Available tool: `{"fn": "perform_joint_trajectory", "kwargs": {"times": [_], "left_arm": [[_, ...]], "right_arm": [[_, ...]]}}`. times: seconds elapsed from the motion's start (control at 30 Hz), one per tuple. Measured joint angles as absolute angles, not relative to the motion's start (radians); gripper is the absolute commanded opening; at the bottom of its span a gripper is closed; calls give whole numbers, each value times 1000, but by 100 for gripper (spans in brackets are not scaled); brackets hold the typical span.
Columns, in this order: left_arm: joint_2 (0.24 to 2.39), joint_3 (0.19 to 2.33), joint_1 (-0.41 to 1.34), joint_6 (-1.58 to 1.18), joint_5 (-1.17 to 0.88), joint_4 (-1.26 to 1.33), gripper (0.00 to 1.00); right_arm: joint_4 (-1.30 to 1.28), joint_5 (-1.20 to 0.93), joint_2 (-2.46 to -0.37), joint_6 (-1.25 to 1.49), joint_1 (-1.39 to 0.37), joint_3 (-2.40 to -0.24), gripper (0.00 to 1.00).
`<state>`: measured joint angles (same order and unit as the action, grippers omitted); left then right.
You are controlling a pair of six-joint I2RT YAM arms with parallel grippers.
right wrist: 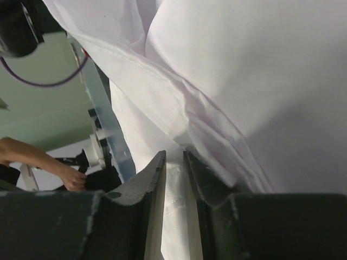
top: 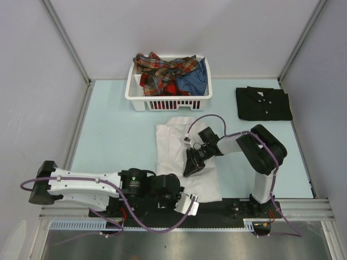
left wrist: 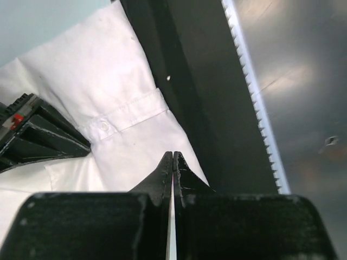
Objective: Fold and stack the long sleeve shirts
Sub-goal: Fold the shirt
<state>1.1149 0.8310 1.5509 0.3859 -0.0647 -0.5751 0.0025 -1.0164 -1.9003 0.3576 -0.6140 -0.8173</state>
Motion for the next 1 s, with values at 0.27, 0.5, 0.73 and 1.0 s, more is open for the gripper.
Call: {"fn": "perform_joint_trajectory", "kwargs": {"times": [0.27,0.5,0.73,1.0], "left_arm": [[1087,891,1361,366,-258,-664,29],[1190,886,1480,347,-135,-591,58],[1360,871,1586,295,-82,-516,47],[1602,900,1605,239,31,-486,50]], "right_arm": [[-210,-999,-1821,221,-622,-828,32],[-256,-1004,-1832,165,-567,-909,31],[-234,-1061,-1949,185,-556,-908,27],[-199,-1125,-1988,217,-528,-898,25]]}}
